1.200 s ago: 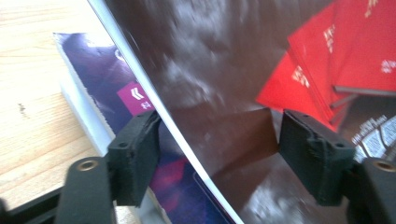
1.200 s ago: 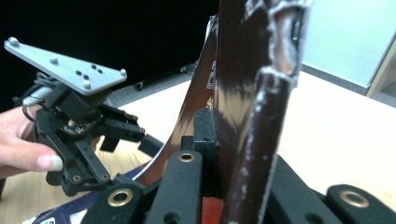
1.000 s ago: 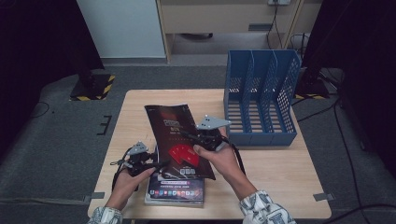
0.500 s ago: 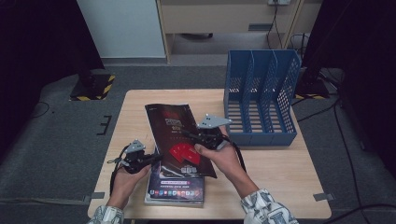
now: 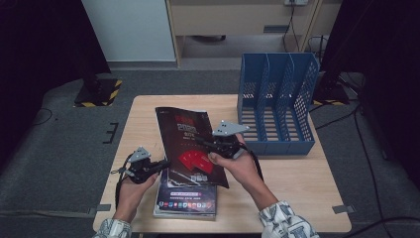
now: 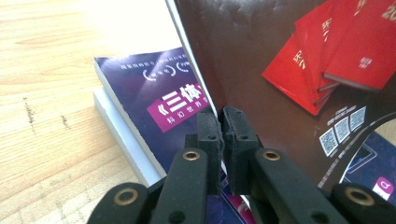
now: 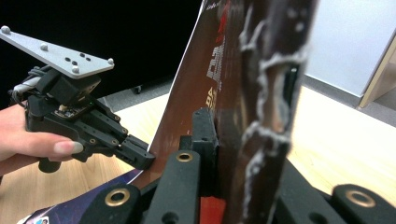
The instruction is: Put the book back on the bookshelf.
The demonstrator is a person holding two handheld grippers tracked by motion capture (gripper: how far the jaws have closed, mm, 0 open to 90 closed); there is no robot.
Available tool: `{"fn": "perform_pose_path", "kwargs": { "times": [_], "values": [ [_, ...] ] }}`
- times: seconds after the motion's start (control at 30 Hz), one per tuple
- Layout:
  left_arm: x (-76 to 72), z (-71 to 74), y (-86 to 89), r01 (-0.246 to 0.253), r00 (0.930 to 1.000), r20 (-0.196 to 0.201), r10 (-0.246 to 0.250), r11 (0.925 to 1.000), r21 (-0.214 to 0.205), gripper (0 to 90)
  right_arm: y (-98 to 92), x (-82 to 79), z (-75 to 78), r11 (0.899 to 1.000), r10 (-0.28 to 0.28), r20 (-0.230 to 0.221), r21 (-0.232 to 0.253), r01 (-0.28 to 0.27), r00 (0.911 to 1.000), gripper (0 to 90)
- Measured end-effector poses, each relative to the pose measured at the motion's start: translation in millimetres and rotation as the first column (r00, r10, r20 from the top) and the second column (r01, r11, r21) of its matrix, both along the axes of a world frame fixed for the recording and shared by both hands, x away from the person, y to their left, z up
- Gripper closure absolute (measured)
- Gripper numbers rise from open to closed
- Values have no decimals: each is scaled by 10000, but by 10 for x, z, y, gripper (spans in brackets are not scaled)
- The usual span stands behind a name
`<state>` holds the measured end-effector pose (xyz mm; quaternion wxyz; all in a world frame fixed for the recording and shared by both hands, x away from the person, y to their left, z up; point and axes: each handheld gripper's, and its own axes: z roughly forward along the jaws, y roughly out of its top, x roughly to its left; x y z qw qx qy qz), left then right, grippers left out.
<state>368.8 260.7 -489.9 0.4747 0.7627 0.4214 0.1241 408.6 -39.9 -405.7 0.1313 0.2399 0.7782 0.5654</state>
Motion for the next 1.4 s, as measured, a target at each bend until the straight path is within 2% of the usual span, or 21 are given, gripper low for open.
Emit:
{"fn": "perform_pose_path", "kwargs": {
  "times": [0.17, 0.3, 0.5, 0.6, 0.73, 0.93, 1.0, 1.13, 1.27, 1.4],
  "values": [
    [-15, 46, 34, -200, 9993, 320, 207, 9995, -244, 862, -24, -3, 20, 9999, -157, 91, 42, 157, 9998, 838],
    [-24, 68, 37, -214, 9984, 517, 222, 9996, -169, 863, -46, 1, 50, 9998, -125, 93, 183, 124, 9999, 824],
    [-35, 87, 33, -159, 9971, 738, 174, 9996, -213, 864, -59, 24, 202, 9994, -150, 246, 330, 142, 9996, 770],
    [-39, 96, 35, -142, 9967, 794, 160, 9996, -233, 865, -66, 34, 245, 9990, -92, 259, 430, 81, 9996, 756],
    [-56, 121, 31, -238, 9938, 1078, 258, 9995, -200, 866, -66, 58, 337, 9979, 32, 176, 653, -43, 9998, 710],
    [-63, 134, 32, -264, 9923, 1203, 288, 9994, -214, 866, -56, 77, 425, 9962, 244, 94, 838, -251, 9997, 676],
    [-68, 140, 27, -277, 9917, 1253, 301, 9994, -210, 866, -57, 97, 472, 9937, 413, 92, 1042, -420, 9991, 631],
    [-74, 151, 22, -236, 9899, 1397, 255, 9996, -155, 866, -47, 110, 526, 9913, 513, 105, 1211, -522, 9986, 638],
    [-77, 152, 21, -234, 9896, 1413, 253, 9996, -151, 866, -46, 117, 548, 9929, 457, 106, 1090, -466, 9989, 701],
    [-79, 155, 20, -226, 9891, 1452, 251, 9996, -188, 866, -60, 129, 557, 9939, 362, 20, 1042, -362, 9993, 704]
  ]
}}
